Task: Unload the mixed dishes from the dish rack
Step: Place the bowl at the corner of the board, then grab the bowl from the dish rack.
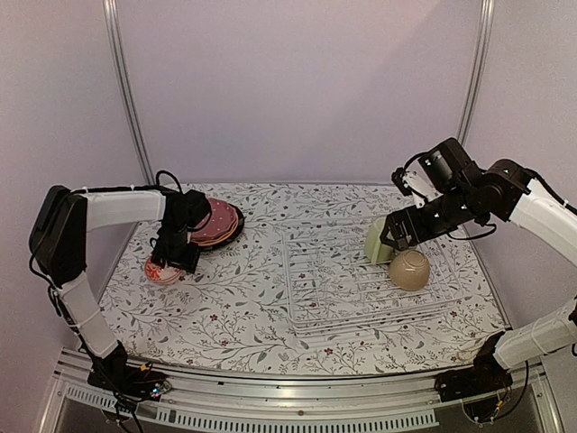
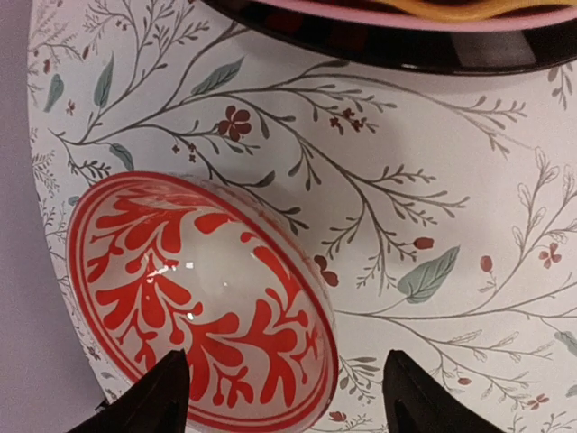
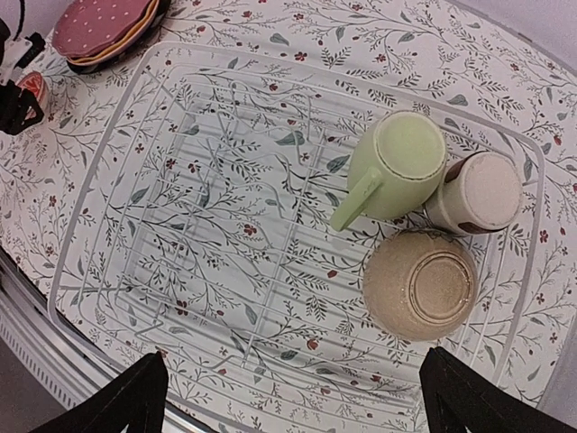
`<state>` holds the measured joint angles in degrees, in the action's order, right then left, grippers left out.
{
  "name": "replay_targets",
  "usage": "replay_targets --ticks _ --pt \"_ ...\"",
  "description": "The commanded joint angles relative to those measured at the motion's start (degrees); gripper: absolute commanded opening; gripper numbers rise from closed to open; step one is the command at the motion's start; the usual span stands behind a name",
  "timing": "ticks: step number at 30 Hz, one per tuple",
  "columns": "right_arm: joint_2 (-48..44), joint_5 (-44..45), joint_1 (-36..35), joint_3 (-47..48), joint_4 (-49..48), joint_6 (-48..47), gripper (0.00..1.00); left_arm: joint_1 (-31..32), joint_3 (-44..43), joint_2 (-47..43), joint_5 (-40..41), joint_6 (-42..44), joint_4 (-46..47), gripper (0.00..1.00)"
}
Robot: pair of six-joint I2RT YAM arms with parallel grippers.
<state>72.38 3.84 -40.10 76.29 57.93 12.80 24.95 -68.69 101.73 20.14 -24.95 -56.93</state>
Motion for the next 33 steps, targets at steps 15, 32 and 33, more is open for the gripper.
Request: replay_targets --ticks 15,32,33 --pt "14.6 31.2 -7.8 2.0 14.2 5.8 0.99 6.8 -11.0 -11.8 2.3 -0.8 -3.9 1.00" --pt "21.3 29.3 -7.9 -3.6 4.2 4.5 0.99 8.1 -12.9 -15.4 0.9 -1.5 -3.8 0.99" --pt "22.1 29.2 -7.9 -3.6 4.0 4.4 0.99 8.2 -13.0 -15.5 0.9 -1.5 -3.8 1.00"
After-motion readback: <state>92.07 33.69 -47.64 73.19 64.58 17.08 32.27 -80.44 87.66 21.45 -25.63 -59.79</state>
